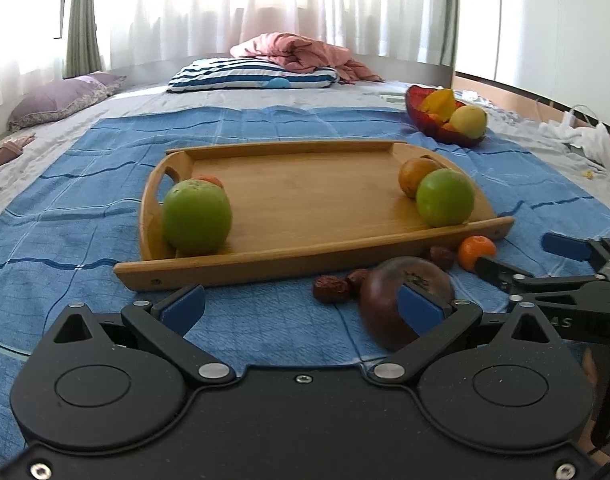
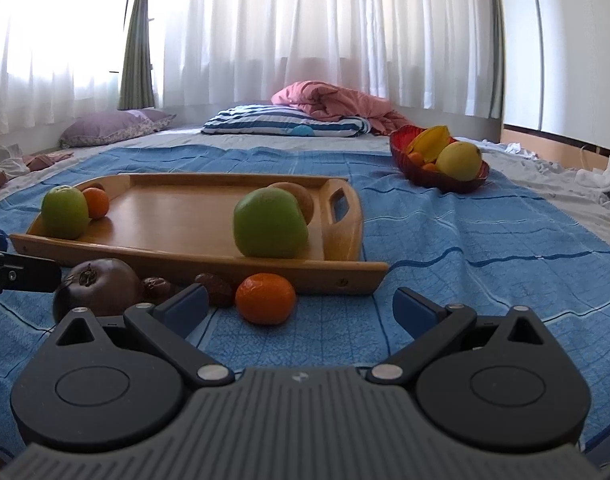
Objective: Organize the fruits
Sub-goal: 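Move the left tool to the dark pomegranate while the right tool approaches a tangerine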
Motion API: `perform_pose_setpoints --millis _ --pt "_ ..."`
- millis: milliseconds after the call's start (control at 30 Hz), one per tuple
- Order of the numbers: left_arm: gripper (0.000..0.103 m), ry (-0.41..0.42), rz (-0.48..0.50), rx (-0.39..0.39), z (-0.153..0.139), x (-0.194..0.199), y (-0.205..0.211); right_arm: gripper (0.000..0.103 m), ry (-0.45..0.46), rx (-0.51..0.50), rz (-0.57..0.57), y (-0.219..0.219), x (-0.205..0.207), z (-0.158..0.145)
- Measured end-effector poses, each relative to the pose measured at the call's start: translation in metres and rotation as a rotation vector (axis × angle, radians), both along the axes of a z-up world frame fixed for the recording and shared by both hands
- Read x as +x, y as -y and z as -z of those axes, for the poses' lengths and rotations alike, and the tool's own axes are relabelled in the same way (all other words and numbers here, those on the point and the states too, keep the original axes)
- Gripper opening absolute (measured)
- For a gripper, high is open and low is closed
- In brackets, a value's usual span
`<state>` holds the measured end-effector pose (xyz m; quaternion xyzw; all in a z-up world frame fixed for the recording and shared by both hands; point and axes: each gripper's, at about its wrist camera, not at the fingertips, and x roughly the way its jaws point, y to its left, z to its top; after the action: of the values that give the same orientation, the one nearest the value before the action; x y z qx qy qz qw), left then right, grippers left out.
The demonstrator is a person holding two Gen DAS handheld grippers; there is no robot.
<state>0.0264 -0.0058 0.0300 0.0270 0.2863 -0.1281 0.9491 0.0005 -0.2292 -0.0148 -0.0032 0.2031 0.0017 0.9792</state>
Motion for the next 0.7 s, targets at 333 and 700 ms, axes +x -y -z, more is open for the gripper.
perform_pose_setpoints --millis 333,700 --pt "0.103 0.001 0.035 0.002 0.002 -0.006 0.014 0.103 0.006 -0.006 -0.031 -0.005 0.000 0.001" --pt "0.103 -0.026 0.069 -0.025 0.006 -0.008 0.027 0.099 0.006 -0.017 -0.059 -0.009 -0.001 0.003"
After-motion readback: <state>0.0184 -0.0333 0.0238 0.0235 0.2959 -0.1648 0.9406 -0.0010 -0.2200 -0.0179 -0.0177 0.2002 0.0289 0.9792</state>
